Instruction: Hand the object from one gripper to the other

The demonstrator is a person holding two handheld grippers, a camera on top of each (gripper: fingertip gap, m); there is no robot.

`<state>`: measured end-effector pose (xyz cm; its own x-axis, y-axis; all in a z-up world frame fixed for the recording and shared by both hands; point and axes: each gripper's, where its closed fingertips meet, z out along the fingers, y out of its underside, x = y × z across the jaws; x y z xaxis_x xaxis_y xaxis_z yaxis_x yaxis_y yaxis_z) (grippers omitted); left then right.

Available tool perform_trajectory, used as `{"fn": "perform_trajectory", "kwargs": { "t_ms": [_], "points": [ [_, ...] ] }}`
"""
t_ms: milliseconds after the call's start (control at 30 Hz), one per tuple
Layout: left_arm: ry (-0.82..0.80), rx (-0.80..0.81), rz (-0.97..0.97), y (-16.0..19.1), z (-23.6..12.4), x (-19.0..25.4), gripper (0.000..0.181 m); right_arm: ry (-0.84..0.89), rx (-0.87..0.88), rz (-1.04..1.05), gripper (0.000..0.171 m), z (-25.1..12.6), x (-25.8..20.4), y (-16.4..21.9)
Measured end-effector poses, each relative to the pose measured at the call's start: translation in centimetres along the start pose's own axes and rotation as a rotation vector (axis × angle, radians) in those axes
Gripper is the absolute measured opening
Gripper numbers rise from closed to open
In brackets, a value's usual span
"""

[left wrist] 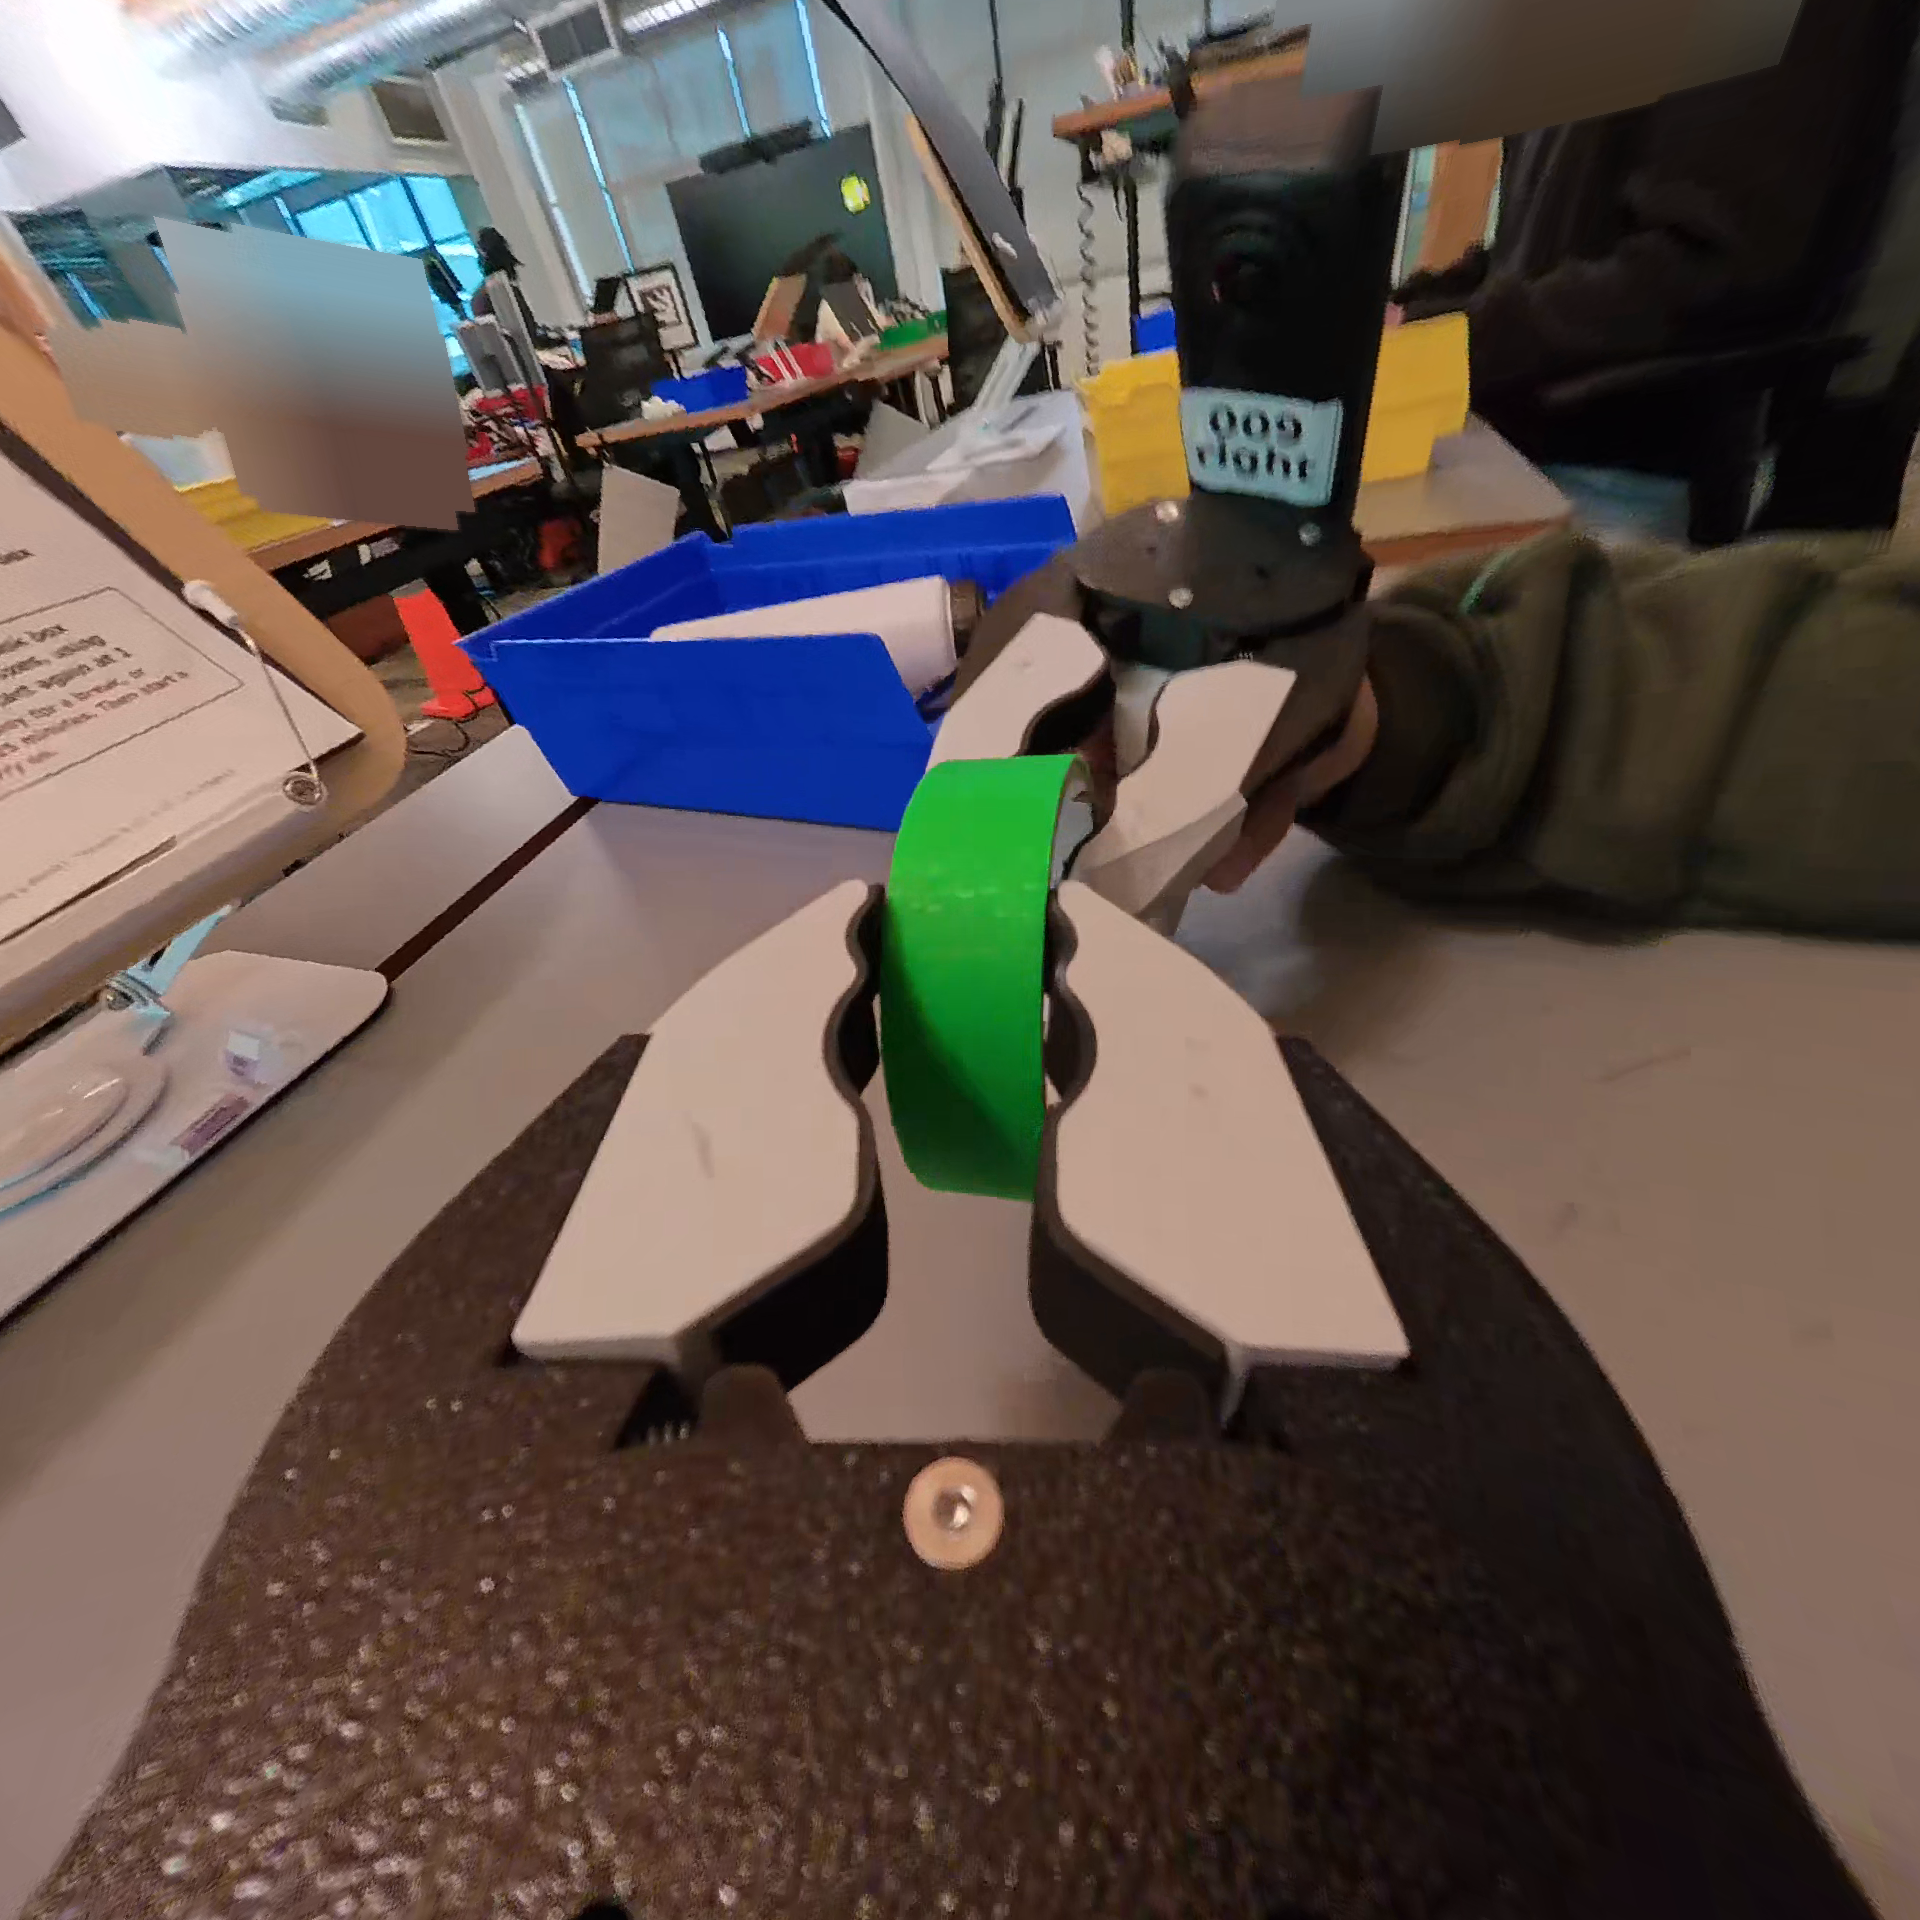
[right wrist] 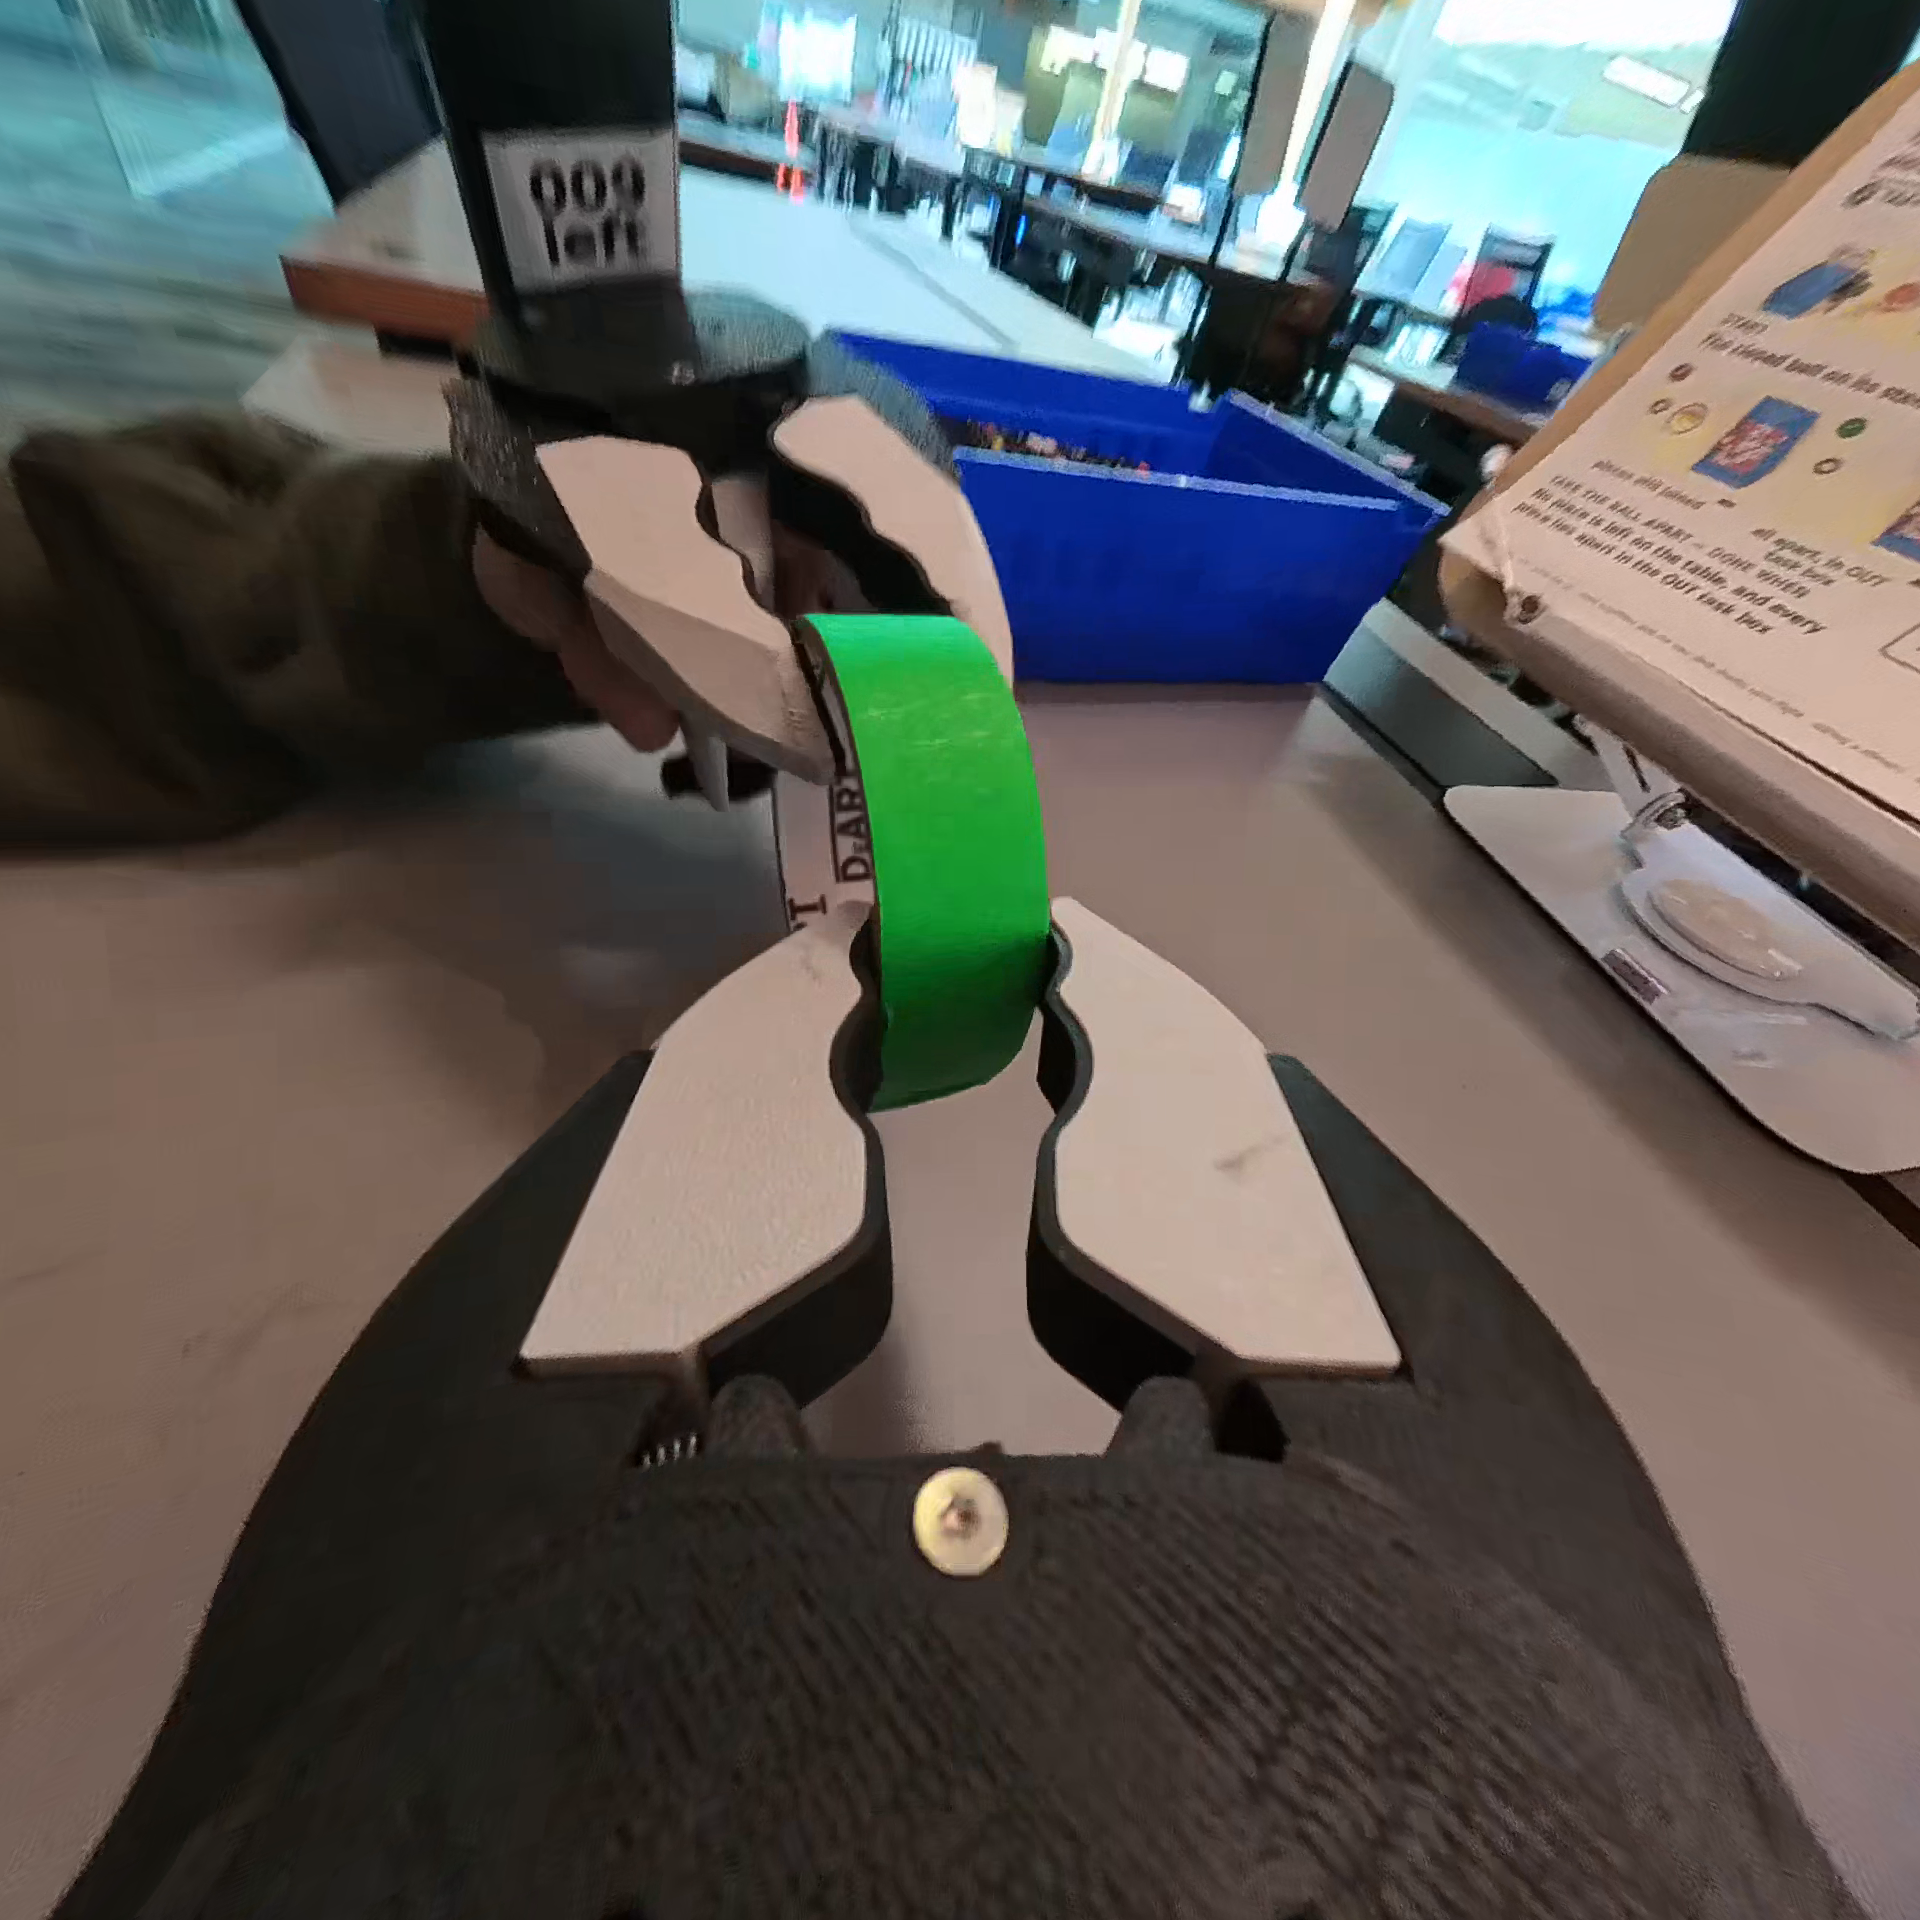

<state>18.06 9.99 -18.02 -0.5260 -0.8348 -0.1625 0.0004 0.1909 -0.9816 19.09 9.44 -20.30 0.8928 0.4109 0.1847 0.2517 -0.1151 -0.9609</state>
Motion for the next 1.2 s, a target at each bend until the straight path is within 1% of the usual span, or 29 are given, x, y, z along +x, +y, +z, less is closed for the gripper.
{"fn": "perform_trajectory", "kwargs": {
  "t_ms": [33,100,200,267,367,433,533,567,600,633,733,800,833,900,1033,1100,1200],
  "points": [
    [-0.018,0.027,-0.043,-0.3,0.0,-0.4,0.028,0.011,0.042,0.022,0.032,-0.1,0.2,-0.4],
    [-0.033,0.101,-0.136,-1.1,-0.3,-1.1,0.028,0.024,0.099,0.074,0.041,-0.3,0.6,-0.9],
    [-0.028,0.263,-0.294,-2.7,-1.2,-2.1,0.028,0.021,0.152,0.165,0.055,-0.2,1.0,-1.4],
    [-0.007,0.373,-0.407,-3.6,-1.9,-2.7,0.028,-0.008,0.212,0.213,0.055,-0.2,0.7,-2.2],
    [-0.016,0.474,-0.491,-4.1,-2.6,-3.6,0.028,-0.053,0.297,0.284,0.044,-0.4,0.3,-3.3],
    [-0.024,0.493,-0.489,-4.3,-2.9,-3.8,0.028,-0.069,0.317,0.306,0.045,-0.3,0.2,-3.5],
    [-0.034,0.465,-0.440,-4.1,-2.4,-3.4,0.028,-0.096,0.326,0.338,0.048,0.2,-0.3,-3.5],
    [-0.034,0.456,-0.426,-4.0,-2.2,-3.2,0.028,-0.090,0.331,0.341,0.043,0.4,-0.3,-3.6],
    [-0.028,0.456,-0.420,-4.0,-2.0,-3.0,0.028,-0.059,0.334,0.341,0.032,0.4,0.1,-3.6],
    [-0.026,0.456,-0.421,-4.0,-2.0,-2.9,0.028,-0.053,0.340,0.343,0.031,0.2,0.3,-3.6],
    [-0.005,0.415,-0.413,-3.6,-1.7,-2.6,0.027,-0.126,0.358,0.436,0.029,-0.6,0.5,-4.2],
    [-0.016,0.372,-0.362,-3.2,-1.3,-2.3,0.029,-0.163,0.395,0.497,0.029,-1.2,0.7,-4.7],
    [-0.028,0.350,-0.316,-3.0,-1.2,-2.2,0.036,-0.177,0.401,0.538,0.029,-1.3,0.9,-4.8],
    [-0.061,0.298,-0.199,-2.7,-1.0,-1.8,0.055,-0.195,0.388,0.645,0.029,-1.4,1.5,-4.3],
    [-0.109,0.135,0.067,-1.2,-0.2,-1.0,0.084,-0.248,0.397,0.854,0.029,-1.9,2.5,-3.4],
    [-0.144,0.064,0.191,-0.3,0.2,-1.0,0.095,-0.323,0.347,0.931,0.029,-1.9,2.0,-2.8],
    [-0.186,-0.011,0.311,0.8,0.5,-1.2,0.106,-0.376,0.231,0.950,0.029,-1.6,0.8,-1.6]
  ]
}}
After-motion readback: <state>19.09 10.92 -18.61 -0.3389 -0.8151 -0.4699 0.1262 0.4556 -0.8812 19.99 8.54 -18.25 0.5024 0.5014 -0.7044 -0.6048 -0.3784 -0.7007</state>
